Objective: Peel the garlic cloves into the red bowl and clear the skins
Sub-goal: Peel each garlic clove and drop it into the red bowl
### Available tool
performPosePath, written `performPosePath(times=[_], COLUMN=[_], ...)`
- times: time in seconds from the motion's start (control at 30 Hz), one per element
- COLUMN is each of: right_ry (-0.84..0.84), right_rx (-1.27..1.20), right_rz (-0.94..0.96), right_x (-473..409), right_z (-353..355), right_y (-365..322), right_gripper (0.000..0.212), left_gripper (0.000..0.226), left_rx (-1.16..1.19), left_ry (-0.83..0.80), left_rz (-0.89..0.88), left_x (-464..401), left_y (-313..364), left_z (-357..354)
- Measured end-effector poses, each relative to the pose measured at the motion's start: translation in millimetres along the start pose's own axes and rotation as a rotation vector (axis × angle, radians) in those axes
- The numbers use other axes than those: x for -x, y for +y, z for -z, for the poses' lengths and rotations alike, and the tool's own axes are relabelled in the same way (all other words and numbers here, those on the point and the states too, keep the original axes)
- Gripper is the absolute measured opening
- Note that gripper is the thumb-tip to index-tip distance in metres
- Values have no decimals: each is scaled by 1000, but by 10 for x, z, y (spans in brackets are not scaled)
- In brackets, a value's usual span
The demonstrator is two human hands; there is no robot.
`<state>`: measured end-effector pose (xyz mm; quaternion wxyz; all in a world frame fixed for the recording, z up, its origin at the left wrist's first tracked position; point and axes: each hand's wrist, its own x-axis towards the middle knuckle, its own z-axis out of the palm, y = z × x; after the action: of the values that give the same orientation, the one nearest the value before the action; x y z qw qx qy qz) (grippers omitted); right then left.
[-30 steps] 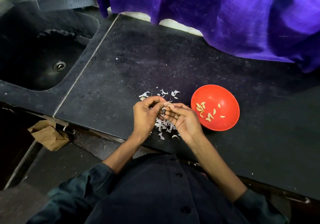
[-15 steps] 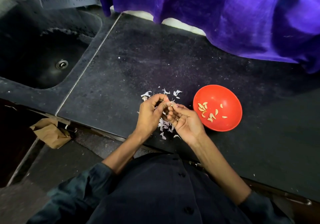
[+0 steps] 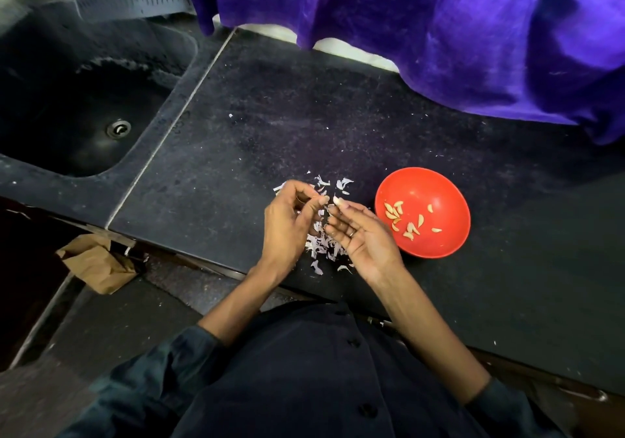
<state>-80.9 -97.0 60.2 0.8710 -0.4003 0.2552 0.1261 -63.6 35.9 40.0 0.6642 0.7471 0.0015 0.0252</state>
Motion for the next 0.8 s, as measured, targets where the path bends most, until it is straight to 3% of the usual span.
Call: performPosePath(times=[0.23, 0.4, 0.63, 0.8], right_ry=[-4, -27, -34, -33], right_rx=[293, 379, 323, 370], right_rz=[192, 276, 266, 306], right_x=[-6, -7, 5, -21], right_z=[66, 101, 74, 123], right_y=[-15, -33, -41, -79], right_gripper=[8, 11, 12, 12], left_gripper=[16, 12, 15, 17], left_rx=[-33, -32, -276, -338], left_ry=[-170, -183, -150, -234], left_rz=[51, 18, -252, -300], left_x=[-43, -35, -20, -13], left_y=[13, 34, 54, 65], left_z=[34, 63, 109, 127])
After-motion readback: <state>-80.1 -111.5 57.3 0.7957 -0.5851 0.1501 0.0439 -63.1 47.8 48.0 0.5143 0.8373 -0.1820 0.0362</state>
